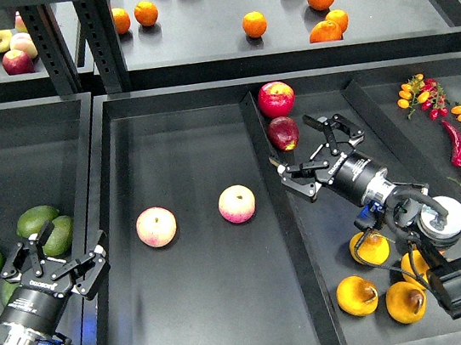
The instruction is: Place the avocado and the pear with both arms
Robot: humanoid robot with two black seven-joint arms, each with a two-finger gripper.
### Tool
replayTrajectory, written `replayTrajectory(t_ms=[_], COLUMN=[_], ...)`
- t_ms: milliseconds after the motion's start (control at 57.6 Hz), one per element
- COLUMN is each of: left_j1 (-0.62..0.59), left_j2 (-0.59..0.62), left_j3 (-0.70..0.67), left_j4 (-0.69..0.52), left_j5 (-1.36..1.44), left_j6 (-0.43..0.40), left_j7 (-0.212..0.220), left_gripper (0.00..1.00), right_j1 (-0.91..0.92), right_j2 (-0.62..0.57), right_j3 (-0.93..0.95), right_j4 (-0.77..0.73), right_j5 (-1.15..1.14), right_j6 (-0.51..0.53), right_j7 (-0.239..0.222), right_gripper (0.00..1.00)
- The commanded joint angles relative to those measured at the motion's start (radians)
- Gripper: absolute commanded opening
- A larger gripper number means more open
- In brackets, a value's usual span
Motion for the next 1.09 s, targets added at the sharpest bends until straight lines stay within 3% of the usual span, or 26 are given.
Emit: replayTrajectory(t_ms=[0,191,469,695,851,1077], left_j1=[-0.027,-0.027,-0.024,-0.024,-0.019,-0.078], left_j2=[0.0,0.0,0.0,0.0,0.0,0.0], left_j3=[-0.002,0.011,0.018,0.128,0.127,0.123], left_j4=[-0.012,-0.03,-0.023,-0.046,-0.061,-0.06], left_j5=[0.005,0.011,0.01,0.002,0.005,0.008], left_j6=[0.0,0.0,0.0,0.0,0.0,0.0], left_j7=[0.0,0.0,0.0,-0.018,-0.018,-0.027], left_gripper=[0.99,0.99,0.99,0.99,0.99,0.99], right_j1=[-0.016,-0.083,-0.148,-0.149,-0.149,-0.148], right_j2=[0.0,0.0,0.0,0.0,0.0,0.0], right_j3=[-0.01,-0.076,-0.136,-0.15,-0.185,-0.222], right_j4=[0.017,-0.006,0.012,-0.002,0.012,0.148], right_j5=[0.002,-0.002,-0.006,0.017,0.02,0.023], right_j6=[0.028,0.205,0.217,0.239,0.223,0.168], right_j7=[0.0,0.0,0.0,0.0,0.0,0.0], right_gripper=[1.0,1.0,1.0,1.0,1.0,1.0])
